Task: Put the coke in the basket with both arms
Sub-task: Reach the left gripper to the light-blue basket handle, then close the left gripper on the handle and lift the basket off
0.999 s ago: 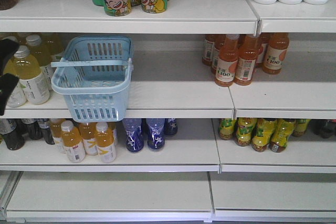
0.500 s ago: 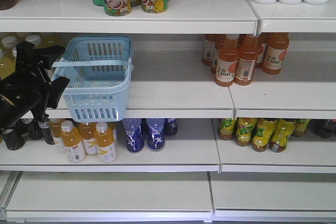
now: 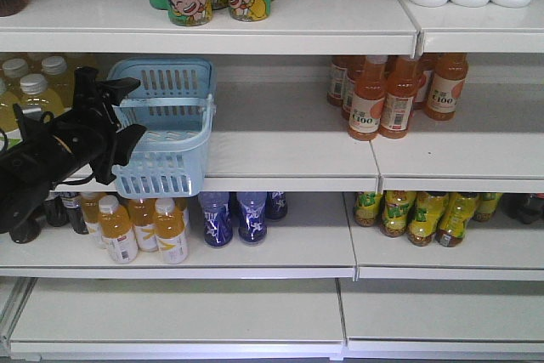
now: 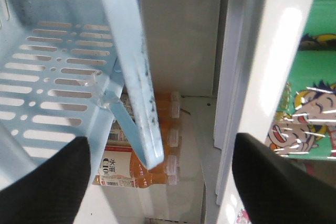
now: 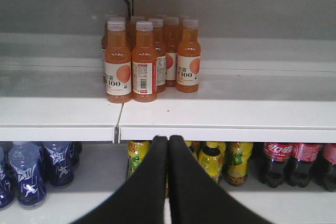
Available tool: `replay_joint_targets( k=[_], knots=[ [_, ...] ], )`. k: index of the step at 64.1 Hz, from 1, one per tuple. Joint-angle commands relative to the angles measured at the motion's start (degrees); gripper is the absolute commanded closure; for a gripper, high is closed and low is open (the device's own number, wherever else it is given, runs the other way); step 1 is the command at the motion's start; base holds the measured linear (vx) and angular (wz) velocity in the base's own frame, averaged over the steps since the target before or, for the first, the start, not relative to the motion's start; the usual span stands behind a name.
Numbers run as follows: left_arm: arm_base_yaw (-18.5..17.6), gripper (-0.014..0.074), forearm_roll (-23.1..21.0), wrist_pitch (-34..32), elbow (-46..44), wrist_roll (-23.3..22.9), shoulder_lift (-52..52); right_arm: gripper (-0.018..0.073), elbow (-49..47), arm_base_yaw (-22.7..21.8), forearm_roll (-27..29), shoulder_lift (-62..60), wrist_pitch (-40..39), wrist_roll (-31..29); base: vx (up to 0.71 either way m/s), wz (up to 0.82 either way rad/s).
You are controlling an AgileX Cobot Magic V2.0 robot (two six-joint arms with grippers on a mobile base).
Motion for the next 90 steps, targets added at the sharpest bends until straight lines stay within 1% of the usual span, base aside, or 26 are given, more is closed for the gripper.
replay_joint_targets(
  k=[1, 9, 18, 21, 25, 28, 35, 36, 43, 44, 47, 52, 60, 62, 65, 69, 74, 79, 81, 84, 90],
  knots=[
    [-0.4, 0.0055, -0.7, -4.6, -4.3, -1.9, 0.1, 0.0569, 0.5, -0.2, -0.2, -0.7, -4.4, -0.2, 0.00, 0.00],
    [-0.4, 0.0055, -0.7, -7.4, -8.3, -3.5, 3.6, 0.0569, 0.5, -0.2, -0.2, -0.7, -4.4, -0.2, 0.00, 0.00],
    [-0.4, 0.0059, -0.7, -8.5, -12.2, -8.4, 7.7, 0.0569, 0.5, -0.2, -0.2, -0.7, -4.4, -0.2, 0.00, 0.00],
    [-0.4, 0.0071, -0.8, -9.6, -12.9, -9.2, 8.6, 0.0569, 0.5, -0.2, -0.2, -0.7, -4.4, -0.2, 0.00, 0.00],
    [-0.2, 0.0118, -1.9, -12.6, -13.2, -8.9, 9.5, 0.0569, 0.5, -0.2, -0.2, -0.7, -4.4, -0.2, 0.00, 0.00],
    [-0.2, 0.0172, -3.2, -14.9, -13.2, -7.6, 9.6, 0.0569, 0.5, -0.2, -0.2, -0.7, -4.4, -0.2, 0.00, 0.00],
    [0.3, 0.0360, -4.7, -20.6, -13.2, -3.5, 9.8, 0.0569, 0.5, -0.2, -0.2, -0.7, -4.4, -0.2, 0.00, 0.00],
    [0.3, 0.0402, -4.7, -21.4, -13.2, -3.1, 9.8, 0.0569, 0.5, -0.2, -0.2, -0.7, -4.4, -0.2, 0.00, 0.00],
    [0.3, 0.0592, -3.6, -26.9, -13.2, -2.9, 9.8, 0.0569, 0.5, -0.2, -0.2, -0.7, -4.4, -0.2, 0.00, 0.00],
    [0.3, 0.0605, -3.3, -28.3, -13.2, -2.9, 9.8, 0.0569, 0.5, -0.2, -0.2, -0.7, -4.4, -0.2, 0.00, 0.00],
    [0.3, 0.0606, -2.0, -31.4, -13.2, -3.2, 9.8, 0.0569, 0.5, -0.2, -0.2, -0.7, -4.4, -0.2, 0.00, 0.00],
    [0.3, 0.0606, 0.8, -34.9, -12.9, -5.2, 9.8, 0.0569, 0.5, -0.2, -0.2, -0.7, -4.4, -0.2, 0.00, 0.00],
    [0.3, 0.0604, 2.4, -39.2, -9.3, -6.9, 9.8, 0.0569, 0.5, -0.2, -0.2, -0.7, -4.4, -0.2, 0.00, 0.00],
    [0.3, 0.0604, 3.4, -39.1, -8.0, -7.7, 9.3, 0.0569, 0.5, -0.2, -0.2, -0.7, -4.4, -0.2, 0.00, 0.00],
    [0.3, 0.0604, 5.0, -39.1, -5.8, -7.5, 8.4, 0.0569, 0.5, -0.2, -0.2, -0.7, -4.4, -0.2, 0.00, 0.00],
    [0.3, 0.0604, 7.5, -39.1, -2.3, -6.3, 6.4, 0.0569, 0.5, -0.2, -0.2, -0.7, -4.4, -0.2, 0.00, 0.00],
    [0.3, 0.0604, 11.6, -39.1, 1.0, -4.3, 3.4, 0.0569, 0.5, -0.2, -0.2, -0.7, -4.4, -0.2, 0.00, 0.00],
    [0.3, 0.0603, 19.0, -39.1, 2.6, -3.7, 0.5, 0.0569, 0.5, -0.2, -0.2, -0.7, -4.4, -0.2, 0.00, 0.00],
    [0.3, 0.0603, 22.4, -39.1, 2.7, -3.9, -0.5, 0.0569, 0.5, -0.2, -0.2, -0.7, -4.4, -0.2, 0.00, 0.00],
    [0.2, 0.0603, 28.8, -39.1, 2.8, -4.2, -2.7, 0.0569, 0.5, -0.2, -0.2, -0.7, -4.4, -0.2, 0.00, 0.00],
    [-0.2, 0.0603, 38.2, -39.1, 2.8, -4.3, -6.6, 0.0569, 0.5, -0.2, -0.2, -0.7, -4.4, -0.2, 0.00, 0.00]
  ],
)
